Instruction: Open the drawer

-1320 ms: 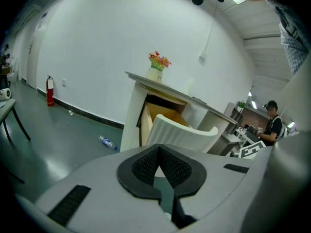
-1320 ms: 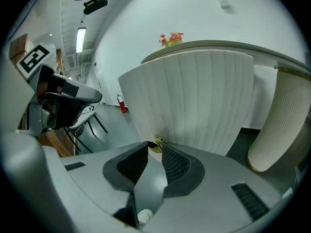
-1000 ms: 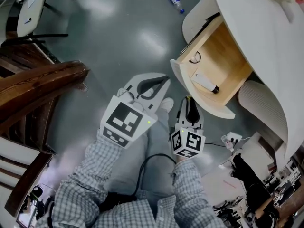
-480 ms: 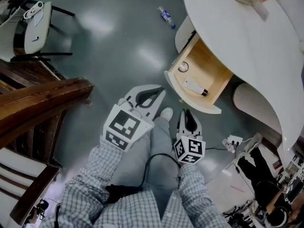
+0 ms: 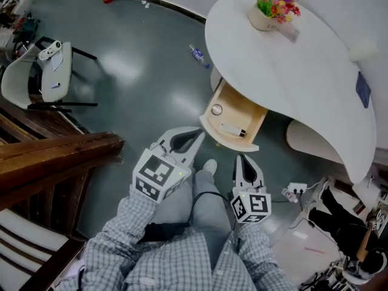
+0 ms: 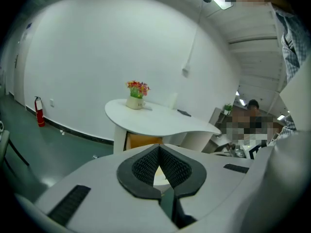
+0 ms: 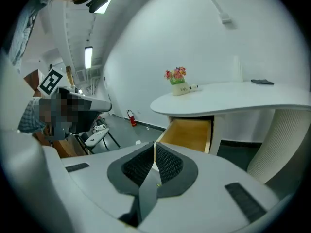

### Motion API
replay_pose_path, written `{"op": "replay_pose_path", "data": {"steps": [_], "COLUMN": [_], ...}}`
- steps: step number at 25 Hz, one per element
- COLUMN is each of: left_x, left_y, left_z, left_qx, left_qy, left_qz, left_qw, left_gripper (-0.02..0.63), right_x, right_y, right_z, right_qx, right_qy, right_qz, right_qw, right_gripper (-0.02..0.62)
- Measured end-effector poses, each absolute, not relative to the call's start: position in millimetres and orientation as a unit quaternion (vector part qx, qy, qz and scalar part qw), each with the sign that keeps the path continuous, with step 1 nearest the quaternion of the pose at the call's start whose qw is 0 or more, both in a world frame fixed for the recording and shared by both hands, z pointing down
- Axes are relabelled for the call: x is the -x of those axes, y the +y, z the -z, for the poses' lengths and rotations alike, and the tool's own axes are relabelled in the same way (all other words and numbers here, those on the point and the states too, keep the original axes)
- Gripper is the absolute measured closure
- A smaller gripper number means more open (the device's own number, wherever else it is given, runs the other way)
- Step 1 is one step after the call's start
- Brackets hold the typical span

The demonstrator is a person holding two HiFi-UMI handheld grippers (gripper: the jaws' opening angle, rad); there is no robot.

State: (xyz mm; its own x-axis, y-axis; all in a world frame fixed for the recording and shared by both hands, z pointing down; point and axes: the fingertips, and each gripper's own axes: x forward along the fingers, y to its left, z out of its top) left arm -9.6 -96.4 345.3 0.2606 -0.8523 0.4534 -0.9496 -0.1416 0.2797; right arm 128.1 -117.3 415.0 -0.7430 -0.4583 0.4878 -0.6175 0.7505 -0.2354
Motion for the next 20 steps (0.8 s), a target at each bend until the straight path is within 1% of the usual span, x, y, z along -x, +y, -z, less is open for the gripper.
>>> {"op": "replay_pose_path", "data": {"steps": [3, 8, 12, 15, 20], "left_x": [4.3, -4.1, -8.5, -11.1, -16.6], "left_y": [-99.5, -115.7, -123.1, -127.0, -126.2], "left_z": [-320.0, -278.5, -247.7, -231.5, -216.1], "left_qx": [-0.756, -0.77, -0.782, -0.786, -0.789], "left_qy": [-0.596, -0.59, -0.587, -0.586, -0.585], "left_qz": [-0.086, -0.076, -0.072, -0.071, -0.07], "left_qw": [0.256, 0.229, 0.199, 0.182, 0.173], "left_gripper": [0.603, 0.603, 0.603, 0.603, 0.603], "right_x": [-134.9, -144.3, -156.6, -159.5, -155.4], "right_y": [-131.4, -153.1, -165.1, -173.8, -181.3], "right_z": [-380.2, -331.3, -294.8, -265.6, -232.1], "right_qx": [-0.308, -0.314, -0.333, -0.336, -0.335], "right_qy": [-0.915, -0.924, -0.922, -0.926, -0.933], "right_qz": [-0.18, -0.141, -0.135, -0.12, -0.099], "right_qw": [0.189, 0.169, 0.145, 0.123, 0.092], "right_gripper": [0.58, 0.583, 0.583, 0.583, 0.584]}}
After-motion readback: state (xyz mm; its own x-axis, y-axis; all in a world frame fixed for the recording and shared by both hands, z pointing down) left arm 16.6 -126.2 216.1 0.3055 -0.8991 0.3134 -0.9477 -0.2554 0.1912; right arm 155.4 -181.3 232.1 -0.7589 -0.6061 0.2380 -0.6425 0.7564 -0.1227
